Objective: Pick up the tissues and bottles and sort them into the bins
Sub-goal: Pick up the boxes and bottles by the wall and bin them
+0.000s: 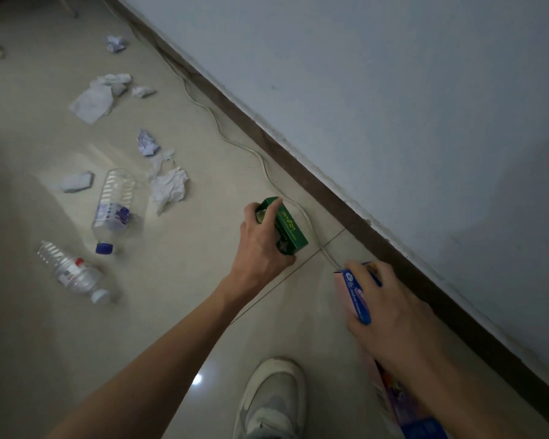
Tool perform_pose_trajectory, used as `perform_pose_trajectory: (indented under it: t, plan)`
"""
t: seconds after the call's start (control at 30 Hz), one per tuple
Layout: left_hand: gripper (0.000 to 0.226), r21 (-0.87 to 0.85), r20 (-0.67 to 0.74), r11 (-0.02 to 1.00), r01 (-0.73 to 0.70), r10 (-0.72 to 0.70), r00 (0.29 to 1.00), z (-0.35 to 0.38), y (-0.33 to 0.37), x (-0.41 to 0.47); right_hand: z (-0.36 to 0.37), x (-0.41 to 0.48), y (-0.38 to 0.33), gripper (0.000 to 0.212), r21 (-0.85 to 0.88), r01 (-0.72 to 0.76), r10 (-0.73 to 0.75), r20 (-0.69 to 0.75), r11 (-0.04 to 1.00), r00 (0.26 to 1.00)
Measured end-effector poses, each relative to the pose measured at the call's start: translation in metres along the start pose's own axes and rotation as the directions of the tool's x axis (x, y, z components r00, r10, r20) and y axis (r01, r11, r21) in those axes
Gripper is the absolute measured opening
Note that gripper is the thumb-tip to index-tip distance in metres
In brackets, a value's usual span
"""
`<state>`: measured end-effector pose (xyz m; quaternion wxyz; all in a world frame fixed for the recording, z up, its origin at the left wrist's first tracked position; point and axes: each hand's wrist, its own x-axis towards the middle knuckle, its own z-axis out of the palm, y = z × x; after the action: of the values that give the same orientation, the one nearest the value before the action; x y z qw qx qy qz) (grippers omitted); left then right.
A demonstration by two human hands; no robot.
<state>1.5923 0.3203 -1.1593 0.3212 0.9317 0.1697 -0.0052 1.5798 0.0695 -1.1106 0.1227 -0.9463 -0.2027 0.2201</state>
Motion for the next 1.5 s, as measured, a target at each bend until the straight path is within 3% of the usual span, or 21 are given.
perform_pose_trajectory:
  t: [0.2,0.37,0.6,0.8,0.9,1.03,1.13,1.23,1.33,1.5]
  plan:
    - [0.105,-0.038,-0.021,0.999,0.030,-0.031,0.999,-0.047,0.009,-0.032,-0.013,0.002,-0.041,0.085,0.114,0.087,-0.077,-0.094,0.990,0.993]
    - [0.103,-0.027,-0.005,0.998,0.061,-0.061,0.998,-0.136,0.061,-0.059,-0.101,-0.032,-0.085,0.078,0.187,0.157,-0.117,-0.210,0.970,0.971]
    - [0.103,0.046,-0.061,0.999,0.018,-0.015,0.998,-0.366,0.206,-0.107,-0.318,-0.125,-0.187,0.079,0.151,0.229,-0.183,-0.271,0.962,0.945]
    - [0.101,0.130,-0.112,0.990,0.053,-0.039,0.993,-0.594,0.351,-0.217,-0.512,-0.263,-0.290,0.077,0.307,0.284,-0.178,-0.330,0.908,0.927]
    - [0.103,0.130,-0.135,0.981,0.147,-0.130,0.982,-0.683,0.401,-0.294,-0.574,-0.344,-0.330,0.073,0.418,0.288,-0.153,-0.327,0.861,0.933]
    - [0.105,0.063,-0.226,0.956,0.286,-0.266,0.937,-0.761,0.428,-0.400,-0.601,-0.444,-0.373,0.070,0.539,0.274,-0.134,-0.285,0.797,0.949]
    - [0.103,0.000,-0.323,0.915,0.404,-0.382,0.866,-0.796,0.428,-0.497,-0.589,-0.509,-0.413,0.071,0.592,0.251,-0.152,-0.212,0.766,0.965]
    - [0.100,-0.150,-0.436,0.821,0.551,-0.555,0.708,-0.821,0.414,-0.598,-0.564,-0.571,-0.473,0.072,0.650,0.325,-0.307,-0.145,0.687,0.941]
    - [0.103,-0.278,-0.490,0.682,0.676,-0.706,0.512,-0.835,0.397,-0.710,-0.545,-0.630,-0.536,0.066,0.618,0.461,-0.527,-0.088,0.637,0.845]
    - [0.098,-0.440,-0.566,0.532,0.724,-0.790,0.237,-0.834,0.369,-0.899,-0.510,-0.720,-0.631,0.068,0.566,0.605,-0.742,0.016,0.560,0.671]
